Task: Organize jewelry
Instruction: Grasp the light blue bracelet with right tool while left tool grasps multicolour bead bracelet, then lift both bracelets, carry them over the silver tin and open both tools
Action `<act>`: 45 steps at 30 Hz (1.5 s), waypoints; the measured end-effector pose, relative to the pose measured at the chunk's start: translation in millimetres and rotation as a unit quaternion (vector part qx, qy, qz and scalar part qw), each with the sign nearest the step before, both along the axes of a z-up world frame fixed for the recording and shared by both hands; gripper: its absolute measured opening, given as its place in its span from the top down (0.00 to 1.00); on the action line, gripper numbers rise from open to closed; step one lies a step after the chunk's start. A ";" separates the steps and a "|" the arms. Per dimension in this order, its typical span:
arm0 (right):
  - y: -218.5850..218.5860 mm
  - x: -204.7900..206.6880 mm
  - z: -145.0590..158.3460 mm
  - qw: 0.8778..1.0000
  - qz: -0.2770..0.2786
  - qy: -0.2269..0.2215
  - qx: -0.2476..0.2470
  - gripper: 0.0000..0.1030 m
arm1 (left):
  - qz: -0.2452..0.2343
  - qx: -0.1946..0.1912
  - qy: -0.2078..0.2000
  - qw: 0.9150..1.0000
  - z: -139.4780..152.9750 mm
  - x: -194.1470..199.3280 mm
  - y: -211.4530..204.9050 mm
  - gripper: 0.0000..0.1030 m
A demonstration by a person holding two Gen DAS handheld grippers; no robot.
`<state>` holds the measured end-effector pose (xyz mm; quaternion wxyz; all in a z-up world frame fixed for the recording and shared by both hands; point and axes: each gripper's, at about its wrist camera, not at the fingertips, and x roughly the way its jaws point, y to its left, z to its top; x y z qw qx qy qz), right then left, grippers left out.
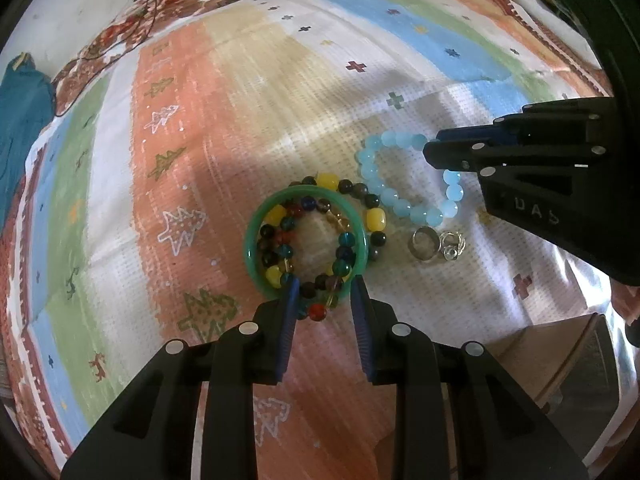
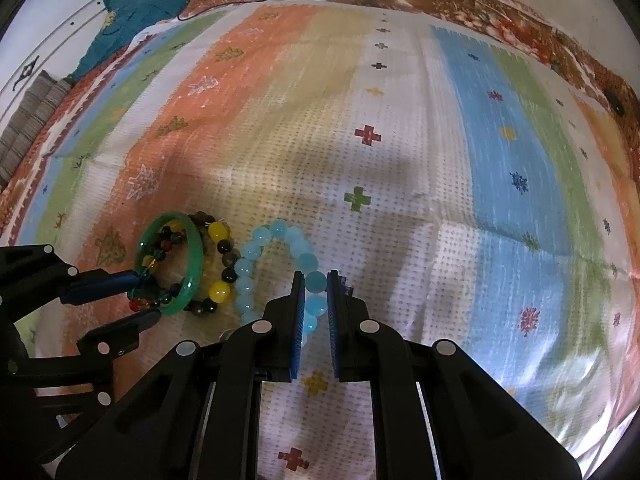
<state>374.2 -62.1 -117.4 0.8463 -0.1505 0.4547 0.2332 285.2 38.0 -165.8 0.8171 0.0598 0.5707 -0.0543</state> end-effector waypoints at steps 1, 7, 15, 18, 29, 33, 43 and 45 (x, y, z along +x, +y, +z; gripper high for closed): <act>0.2 0.1 -0.4 1.000 0.000 0.001 0.000 0.88 | -0.003 -0.004 0.002 1.000 -1.3 0.8 -1.1 0.75; 0.1 -0.3 -0.3 1.000 0.001 0.001 0.001 0.88 | -0.023 0.013 0.003 1.000 -7.0 -1.5 -12.3 0.84; -0.9 -0.7 1.2 1.000 -0.001 0.000 0.003 0.88 | -0.014 0.005 -0.006 1.000 3.9 -3.5 -10.2 0.91; -0.4 -3.0 4.4 1.000 0.000 -0.005 0.003 0.88 | -0.013 0.005 -0.010 1.000 7.6 -5.5 -10.1 0.91; -6.9 -24.9 30.2 0.999 0.006 -0.041 0.010 0.88 | 0.027 0.021 -0.045 0.998 39.8 -13.8 -5.9 0.91; -12.2 -35.8 43.4 0.998 0.008 -0.053 0.020 0.88 | 0.048 0.020 -0.052 0.997 50.3 -17.9 -1.6 0.91; -26.2 -57.5 64.0 0.997 0.001 -0.070 0.038 0.88 | 0.076 0.009 -0.079 0.994 77.7 -38.6 7.8 0.91; -28.7 -62.3 69.8 0.996 0.002 -0.075 0.044 0.88 | 0.080 0.003 -0.088 0.993 85.5 -42.6 10.2 0.91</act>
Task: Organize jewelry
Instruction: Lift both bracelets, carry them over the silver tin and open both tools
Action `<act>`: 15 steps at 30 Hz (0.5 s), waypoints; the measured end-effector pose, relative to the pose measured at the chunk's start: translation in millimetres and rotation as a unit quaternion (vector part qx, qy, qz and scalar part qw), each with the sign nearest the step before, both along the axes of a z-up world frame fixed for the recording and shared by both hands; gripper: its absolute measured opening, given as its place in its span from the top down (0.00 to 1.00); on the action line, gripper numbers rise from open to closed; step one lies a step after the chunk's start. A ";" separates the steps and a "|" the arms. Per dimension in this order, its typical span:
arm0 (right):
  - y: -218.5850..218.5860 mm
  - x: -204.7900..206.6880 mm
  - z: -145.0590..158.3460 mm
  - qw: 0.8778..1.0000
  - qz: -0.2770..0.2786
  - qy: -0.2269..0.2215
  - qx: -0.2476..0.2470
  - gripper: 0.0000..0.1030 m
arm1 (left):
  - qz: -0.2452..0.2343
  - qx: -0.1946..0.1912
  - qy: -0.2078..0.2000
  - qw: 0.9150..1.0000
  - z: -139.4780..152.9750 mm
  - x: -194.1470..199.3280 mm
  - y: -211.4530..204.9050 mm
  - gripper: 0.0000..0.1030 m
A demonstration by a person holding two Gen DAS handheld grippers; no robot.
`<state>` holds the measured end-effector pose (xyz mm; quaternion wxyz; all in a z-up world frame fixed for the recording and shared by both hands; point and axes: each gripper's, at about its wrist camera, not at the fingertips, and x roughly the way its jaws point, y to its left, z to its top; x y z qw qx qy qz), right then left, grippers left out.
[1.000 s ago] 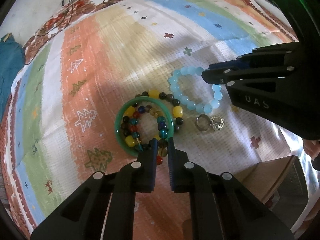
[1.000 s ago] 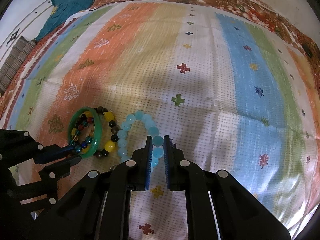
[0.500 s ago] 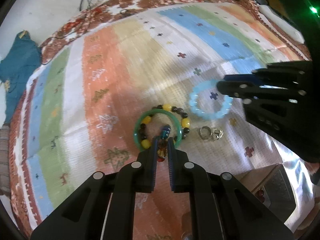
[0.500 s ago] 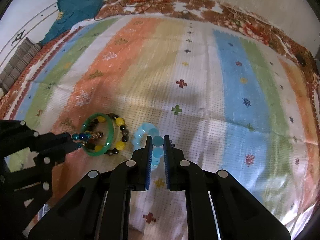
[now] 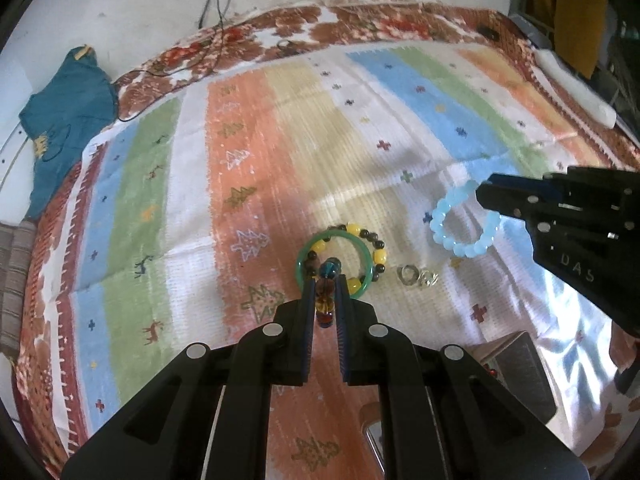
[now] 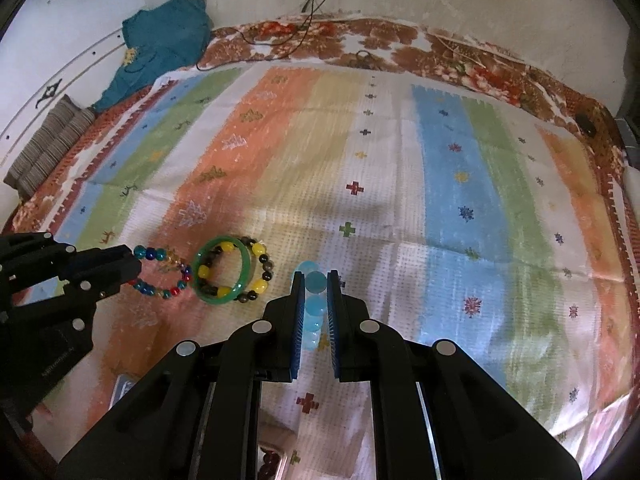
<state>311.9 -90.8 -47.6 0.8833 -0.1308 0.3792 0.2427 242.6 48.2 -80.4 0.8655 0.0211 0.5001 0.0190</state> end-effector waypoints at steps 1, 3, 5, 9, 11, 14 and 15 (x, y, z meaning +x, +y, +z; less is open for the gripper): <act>-0.4 -1.7 1.5 1.000 0.001 -0.001 0.003 0.88 | 0.000 -0.002 -0.003 1.000 3.0 -1.4 0.5 0.91; -1.5 -7.3 4.7 1.000 0.003 -0.007 0.004 0.88 | 0.000 -0.003 -0.009 1.000 8.1 -4.6 0.9 0.91; -2.4 -12.0 5.9 1.000 0.004 -0.012 0.003 0.88 | 0.002 -0.009 -0.014 1.000 12.2 -7.5 2.3 0.91; -4.8 -19.1 7.0 1.000 0.008 -0.014 0.004 0.88 | 0.004 -0.014 -0.021 1.000 17.6 -13.4 3.6 0.91; -6.0 -22.2 9.6 1.000 0.010 -0.016 0.008 0.88 | 0.002 -0.019 -0.024 1.000 20.7 -17.4 3.3 0.91; -7.9 -28.2 14.9 1.000 0.014 -0.019 0.017 0.88 | 0.000 -0.023 -0.030 0.999 25.7 -23.2 0.5 0.91; -8.6 -31.1 17.3 0.999 0.016 -0.021 0.021 0.88 | -0.001 -0.024 -0.032 0.999 27.2 -25.2 0.3 0.91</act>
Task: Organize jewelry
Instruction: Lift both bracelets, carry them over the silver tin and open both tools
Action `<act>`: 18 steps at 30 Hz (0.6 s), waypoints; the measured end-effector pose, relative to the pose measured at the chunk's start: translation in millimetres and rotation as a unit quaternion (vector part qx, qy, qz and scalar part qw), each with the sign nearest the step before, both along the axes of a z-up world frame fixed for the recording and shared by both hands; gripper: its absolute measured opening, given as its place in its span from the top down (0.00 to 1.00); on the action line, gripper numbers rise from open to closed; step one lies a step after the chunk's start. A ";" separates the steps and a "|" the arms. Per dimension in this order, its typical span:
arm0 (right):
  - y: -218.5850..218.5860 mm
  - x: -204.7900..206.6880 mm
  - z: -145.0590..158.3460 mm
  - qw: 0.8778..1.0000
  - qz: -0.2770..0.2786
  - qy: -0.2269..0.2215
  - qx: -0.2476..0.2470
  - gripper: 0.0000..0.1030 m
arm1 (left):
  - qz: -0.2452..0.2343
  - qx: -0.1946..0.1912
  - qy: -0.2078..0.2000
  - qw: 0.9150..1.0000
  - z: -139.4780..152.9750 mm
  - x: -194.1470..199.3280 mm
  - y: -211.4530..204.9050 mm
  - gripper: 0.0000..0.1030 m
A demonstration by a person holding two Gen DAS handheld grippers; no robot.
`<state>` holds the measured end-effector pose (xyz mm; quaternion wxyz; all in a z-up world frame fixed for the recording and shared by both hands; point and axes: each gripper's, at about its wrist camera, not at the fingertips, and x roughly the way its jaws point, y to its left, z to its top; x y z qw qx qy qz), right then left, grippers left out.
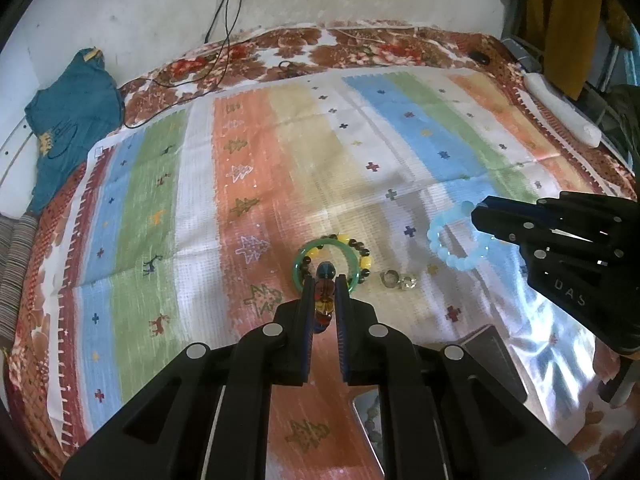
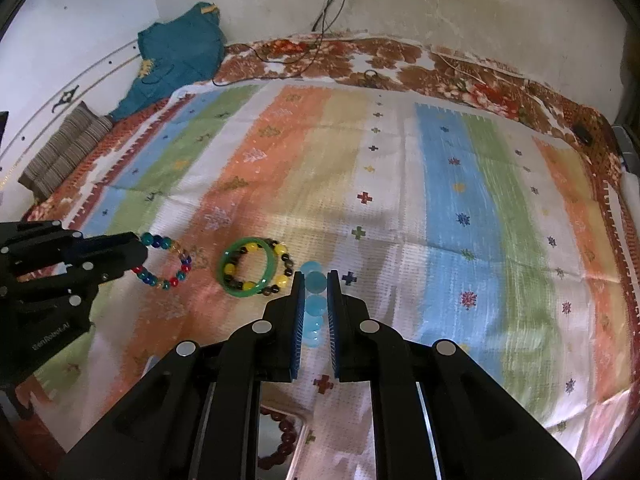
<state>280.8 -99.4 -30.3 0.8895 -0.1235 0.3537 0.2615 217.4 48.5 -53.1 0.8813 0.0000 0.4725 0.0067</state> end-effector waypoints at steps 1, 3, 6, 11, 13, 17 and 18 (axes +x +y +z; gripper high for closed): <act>-0.6 -2.8 1.5 1.000 0.001 -0.002 0.002 0.88 | -0.001 -0.001 -0.003 1.000 2.2 -1.8 -0.9 0.91; -2.2 -9.2 6.0 1.000 0.005 -0.006 0.008 0.88 | -0.002 -0.005 -0.010 1.000 7.5 -6.0 -2.8 0.91; -3.0 -16.8 10.4 1.000 0.009 -0.010 0.015 0.88 | -0.005 -0.012 -0.020 1.000 14.8 -12.3 -5.5 0.91; -6.6 -28.6 18.1 0.999 0.009 -0.022 0.027 0.88 | -0.014 -0.013 -0.029 0.999 23.1 -22.5 -13.0 0.91; -6.7 -33.7 19.9 0.999 0.012 -0.027 0.027 0.88 | -0.017 -0.016 -0.033 0.999 26.2 -26.6 -15.4 0.91; -7.5 -43.6 21.1 0.999 0.020 -0.031 0.028 0.88 | -0.021 -0.026 -0.043 0.999 33.4 -35.2 -18.3 0.91; -8.7 -45.7 21.1 0.999 0.021 -0.030 0.030 0.88 | -0.023 -0.028 -0.045 0.998 35.3 -37.9 -19.3 0.91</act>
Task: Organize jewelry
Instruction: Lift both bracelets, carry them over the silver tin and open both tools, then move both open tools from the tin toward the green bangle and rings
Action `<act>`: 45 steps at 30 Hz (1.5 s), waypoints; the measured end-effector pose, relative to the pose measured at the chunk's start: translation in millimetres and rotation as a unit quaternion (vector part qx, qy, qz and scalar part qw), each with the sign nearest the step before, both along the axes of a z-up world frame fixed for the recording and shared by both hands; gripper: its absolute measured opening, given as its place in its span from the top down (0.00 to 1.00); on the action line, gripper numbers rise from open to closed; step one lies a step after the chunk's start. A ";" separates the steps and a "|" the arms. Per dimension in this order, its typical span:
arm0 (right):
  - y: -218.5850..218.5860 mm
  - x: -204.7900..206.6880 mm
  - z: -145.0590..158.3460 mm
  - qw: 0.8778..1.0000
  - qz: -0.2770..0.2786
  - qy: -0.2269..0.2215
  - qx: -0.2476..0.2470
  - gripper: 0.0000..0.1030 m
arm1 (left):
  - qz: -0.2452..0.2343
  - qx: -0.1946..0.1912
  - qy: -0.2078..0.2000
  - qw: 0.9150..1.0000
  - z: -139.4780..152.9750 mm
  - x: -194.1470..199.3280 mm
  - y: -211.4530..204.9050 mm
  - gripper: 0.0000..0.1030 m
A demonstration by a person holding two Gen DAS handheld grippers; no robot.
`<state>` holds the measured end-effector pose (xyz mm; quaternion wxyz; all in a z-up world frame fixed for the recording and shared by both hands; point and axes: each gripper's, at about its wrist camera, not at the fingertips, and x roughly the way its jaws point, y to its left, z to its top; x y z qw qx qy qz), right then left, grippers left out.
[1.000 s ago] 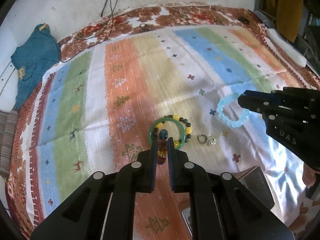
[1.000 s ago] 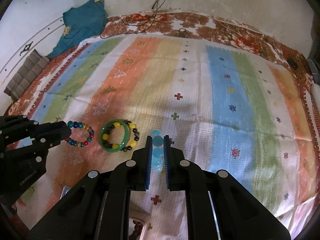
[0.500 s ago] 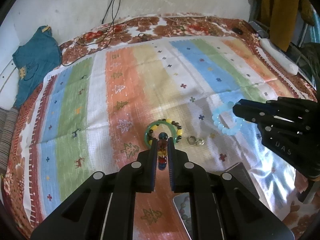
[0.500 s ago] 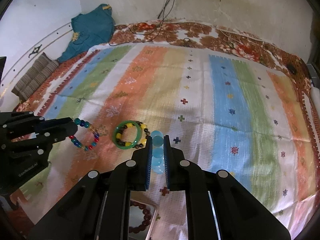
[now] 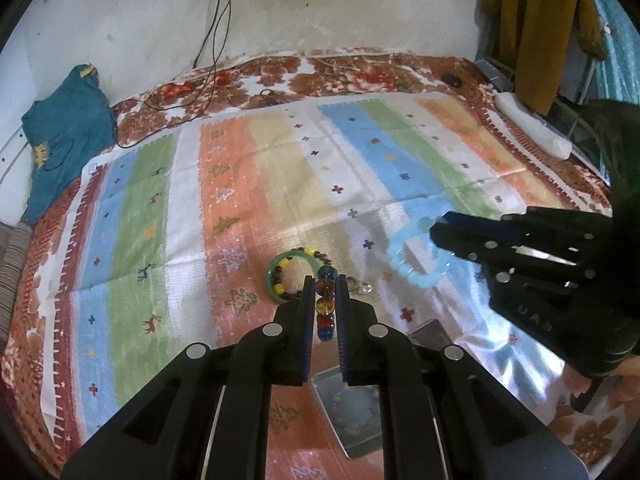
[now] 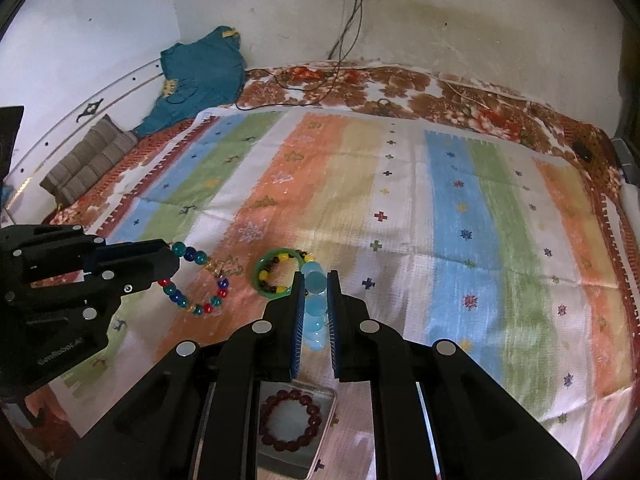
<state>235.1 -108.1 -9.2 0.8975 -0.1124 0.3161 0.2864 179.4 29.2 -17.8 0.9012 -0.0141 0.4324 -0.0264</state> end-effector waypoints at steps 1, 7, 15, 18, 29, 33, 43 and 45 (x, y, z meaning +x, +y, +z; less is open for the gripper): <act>-1.0 -1.3 0.2 1.000 0.001 0.001 0.001 0.88 | -0.001 -0.002 -0.003 1.000 2.0 -3.4 -1.4 0.91; -7.5 -13.0 3.6 1.000 0.000 -0.003 0.011 0.88 | 0.002 -0.012 -0.006 1.000 6.1 -14.8 -7.3 0.91; -14.4 -32.4 6.0 1.000 0.013 -0.001 0.021 0.88 | -0.007 -0.019 -0.013 1.000 9.9 -30.9 -15.4 0.91; -16.0 -39.3 5.1 1.000 0.017 -0.001 0.019 0.88 | -0.008 -0.023 -0.016 1.000 11.3 -36.5 -17.4 0.91; -25.1 -58.1 -2.5 0.999 0.028 0.016 0.023 0.88 | -0.017 -0.032 -0.023 0.999 13.1 -56.4 -30.6 0.91; -28.0 -64.2 -4.4 0.999 0.032 0.020 0.026 0.88 | -0.019 -0.035 -0.027 0.999 14.1 -63.1 -34.5 0.91; -33.7 -71.9 -9.8 0.999 0.031 0.029 0.027 0.81 | 0.009 -0.058 -0.023 0.998 11.8 -70.7 -27.5 0.87; -36.7 -70.0 -9.0 0.999 0.025 0.032 0.033 0.68 | 0.017 -0.065 -0.022 0.998 11.5 -70.7 -21.7 0.82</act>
